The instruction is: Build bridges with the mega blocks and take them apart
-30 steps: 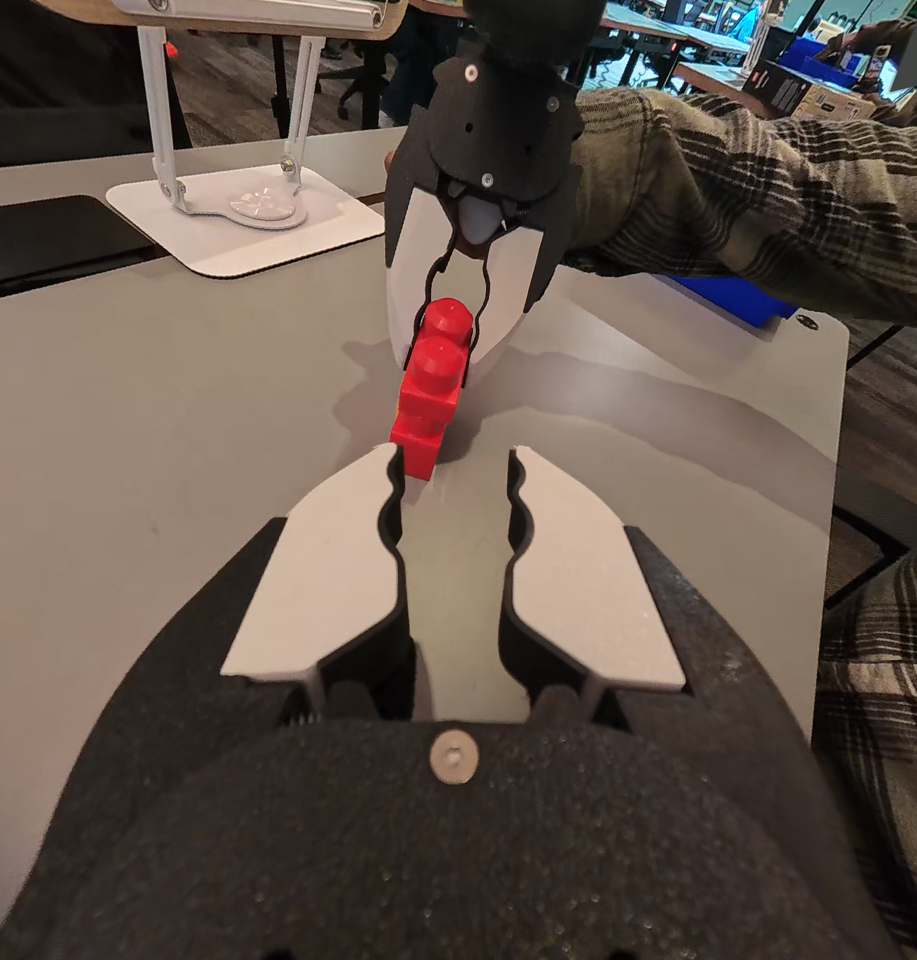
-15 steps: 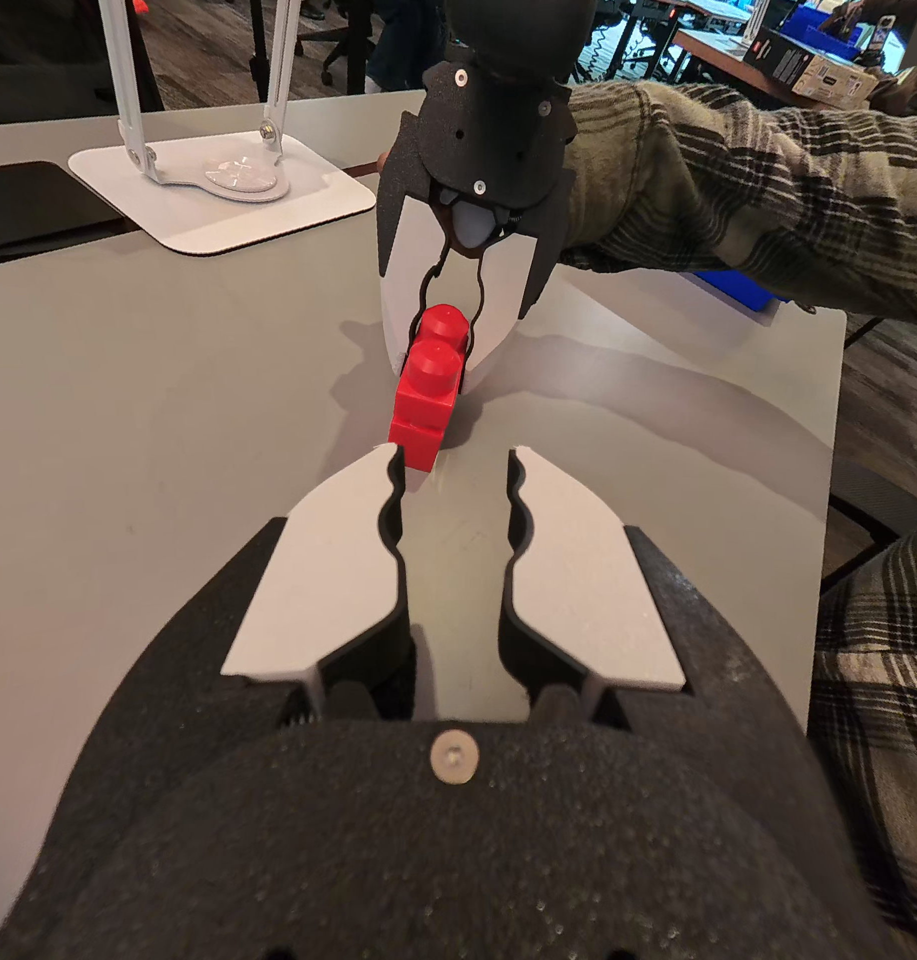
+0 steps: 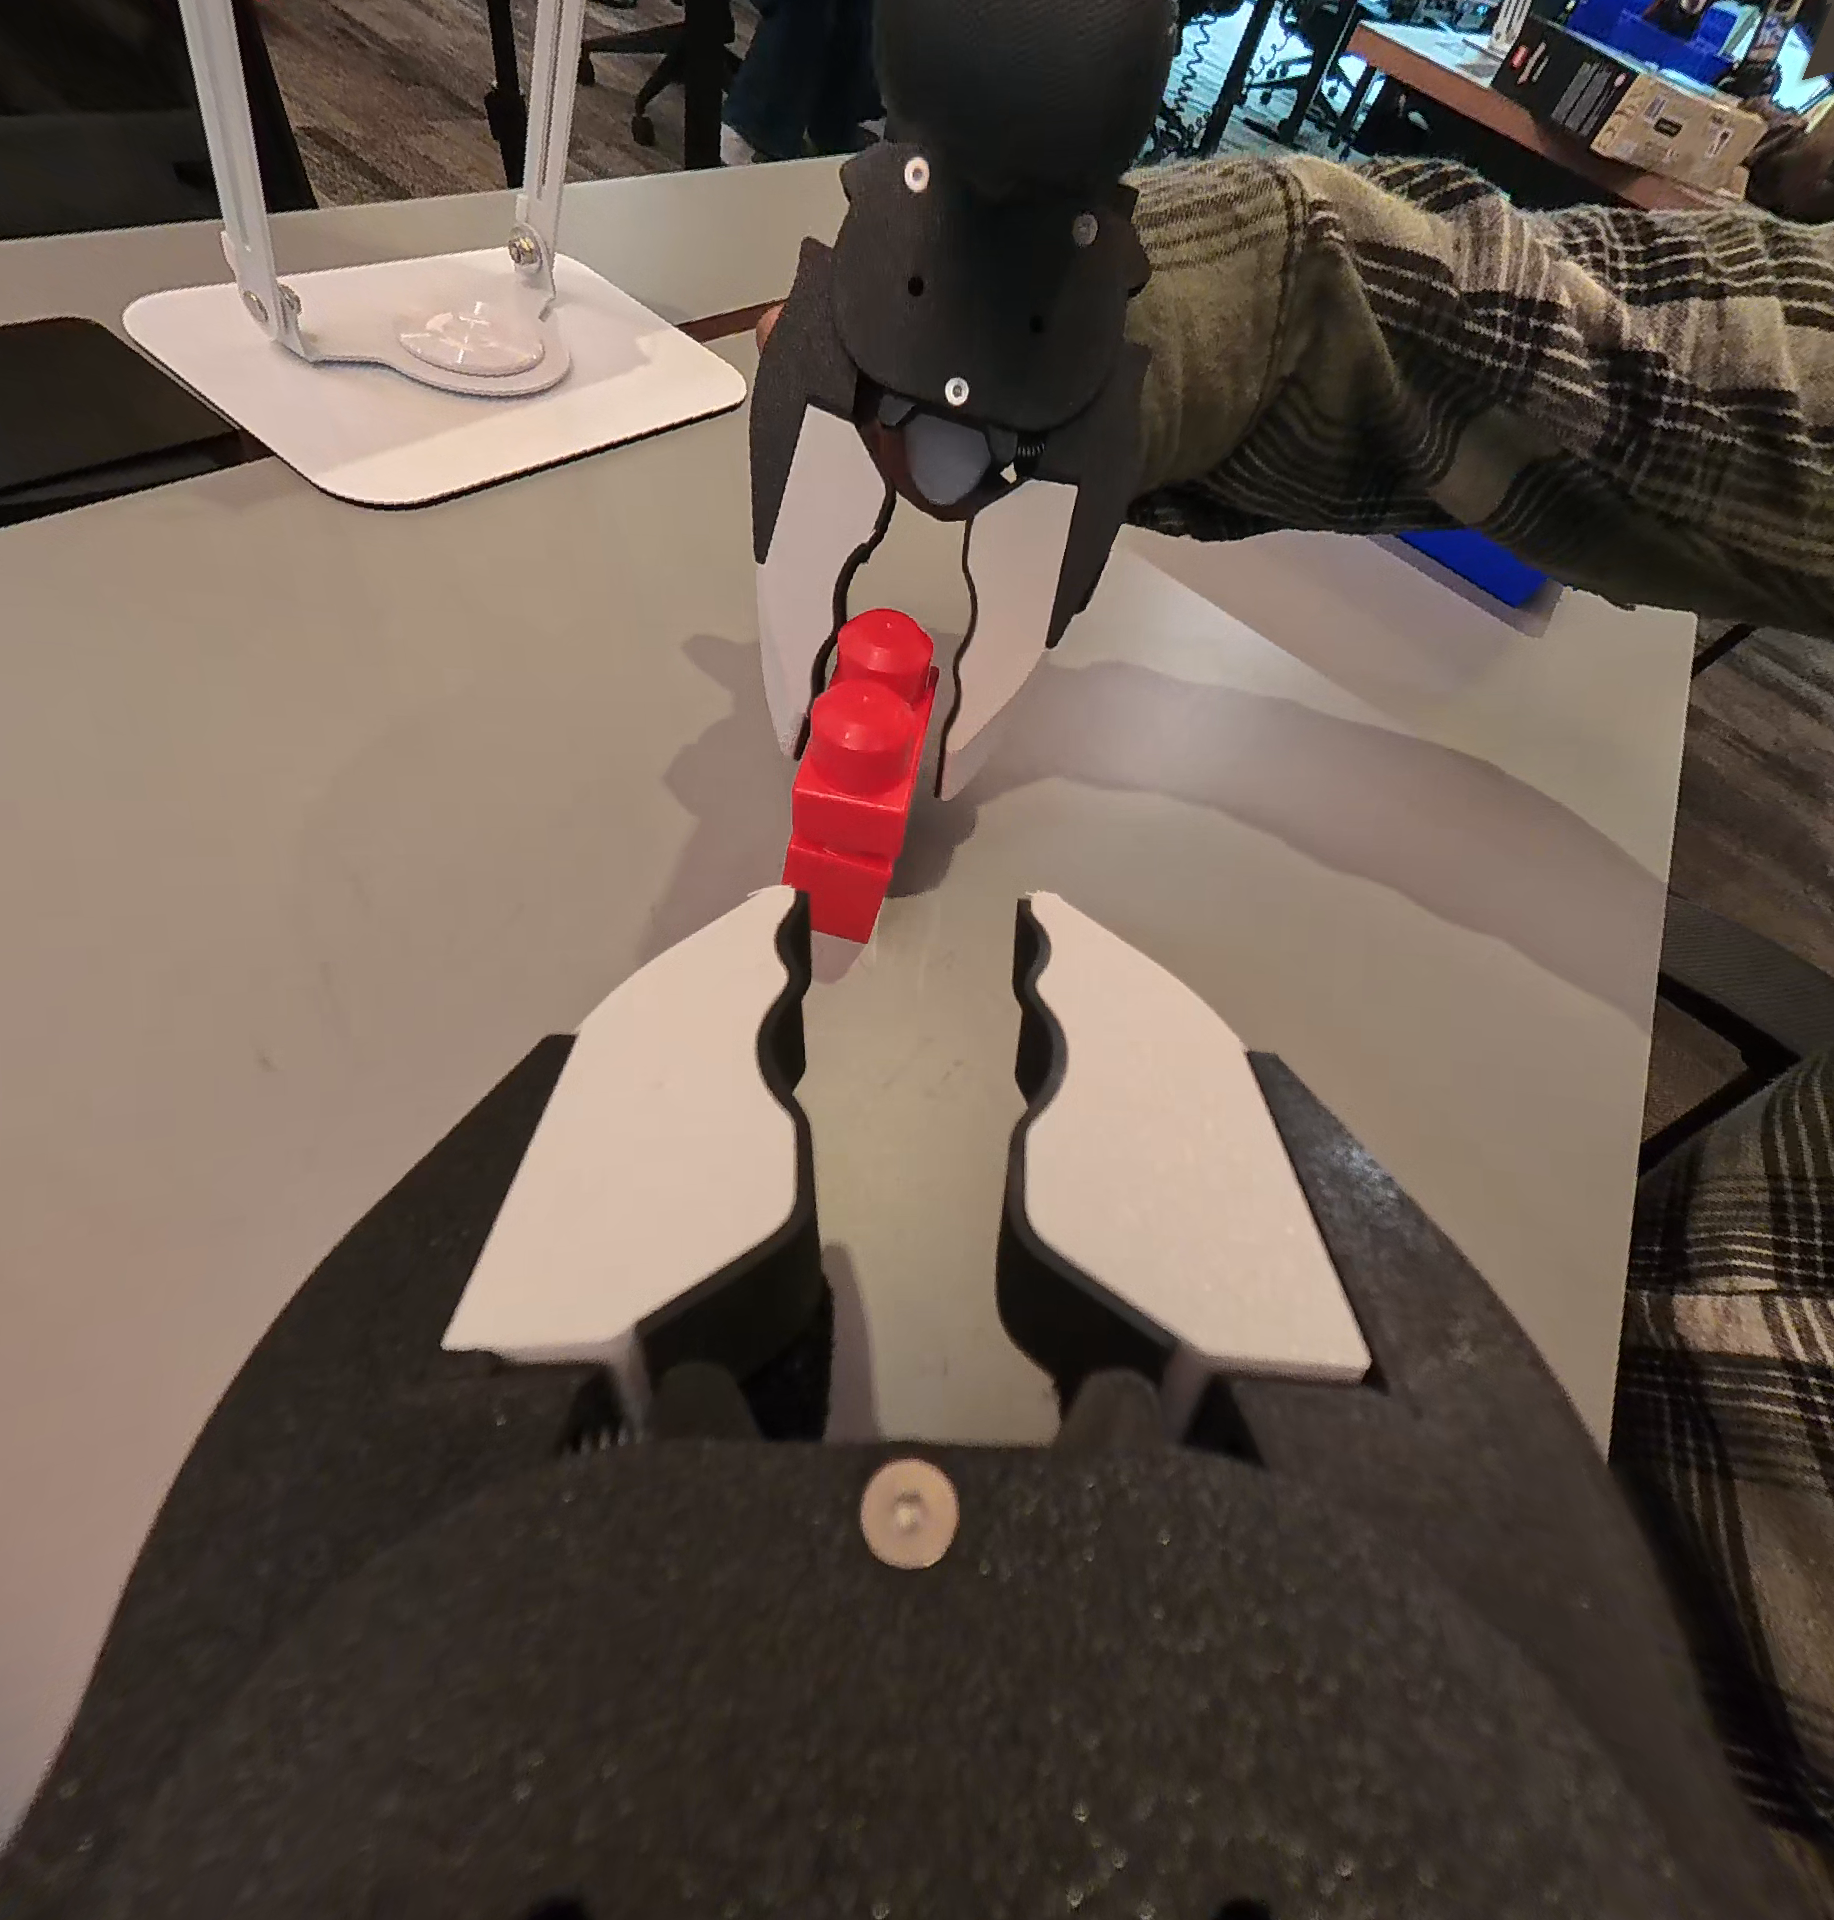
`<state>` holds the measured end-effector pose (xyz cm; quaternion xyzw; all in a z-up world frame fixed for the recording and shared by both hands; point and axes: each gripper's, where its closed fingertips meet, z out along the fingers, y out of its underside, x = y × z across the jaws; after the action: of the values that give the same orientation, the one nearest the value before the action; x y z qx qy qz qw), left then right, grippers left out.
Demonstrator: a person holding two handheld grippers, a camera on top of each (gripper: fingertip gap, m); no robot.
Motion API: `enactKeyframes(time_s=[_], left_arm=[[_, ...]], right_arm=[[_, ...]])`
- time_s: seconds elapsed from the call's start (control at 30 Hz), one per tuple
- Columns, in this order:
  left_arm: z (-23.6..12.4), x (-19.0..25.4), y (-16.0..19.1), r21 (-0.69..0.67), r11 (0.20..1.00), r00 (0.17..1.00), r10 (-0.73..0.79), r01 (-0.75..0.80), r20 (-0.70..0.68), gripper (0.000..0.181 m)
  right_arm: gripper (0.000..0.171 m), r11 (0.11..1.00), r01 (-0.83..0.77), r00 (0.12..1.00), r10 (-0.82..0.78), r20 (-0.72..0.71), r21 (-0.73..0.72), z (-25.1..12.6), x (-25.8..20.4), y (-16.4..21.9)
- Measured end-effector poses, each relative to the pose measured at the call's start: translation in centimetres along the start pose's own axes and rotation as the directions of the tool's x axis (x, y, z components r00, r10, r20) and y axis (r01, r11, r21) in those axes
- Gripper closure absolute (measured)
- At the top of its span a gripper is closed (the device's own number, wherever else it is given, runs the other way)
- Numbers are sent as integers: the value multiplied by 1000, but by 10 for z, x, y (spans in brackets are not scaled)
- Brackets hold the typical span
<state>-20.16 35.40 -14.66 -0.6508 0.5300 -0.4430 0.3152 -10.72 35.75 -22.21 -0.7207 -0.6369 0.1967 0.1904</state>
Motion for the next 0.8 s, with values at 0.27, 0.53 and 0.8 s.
enactKeyframes(time_s=[0.27, 0.53, 0.8], left_arm=[[2, 1, 0, -11, 1000, 1000, 5, -5, -6, 144], [3, 2, 0, -22, 1000, 1000, 6, -7, -15, 143], [3, 2, 1, -27, 1000, 1000, 7, -8, -20, 143]], right_arm=[[109, 1000, -12, 1000, 12, -20, 10, -2, 2, -2], [86, 999, -14, 998, 16, -65, 30, -4, 5, -5], [74, 994, -22, 993, 34, -110, 106, -2, 5, -5]])
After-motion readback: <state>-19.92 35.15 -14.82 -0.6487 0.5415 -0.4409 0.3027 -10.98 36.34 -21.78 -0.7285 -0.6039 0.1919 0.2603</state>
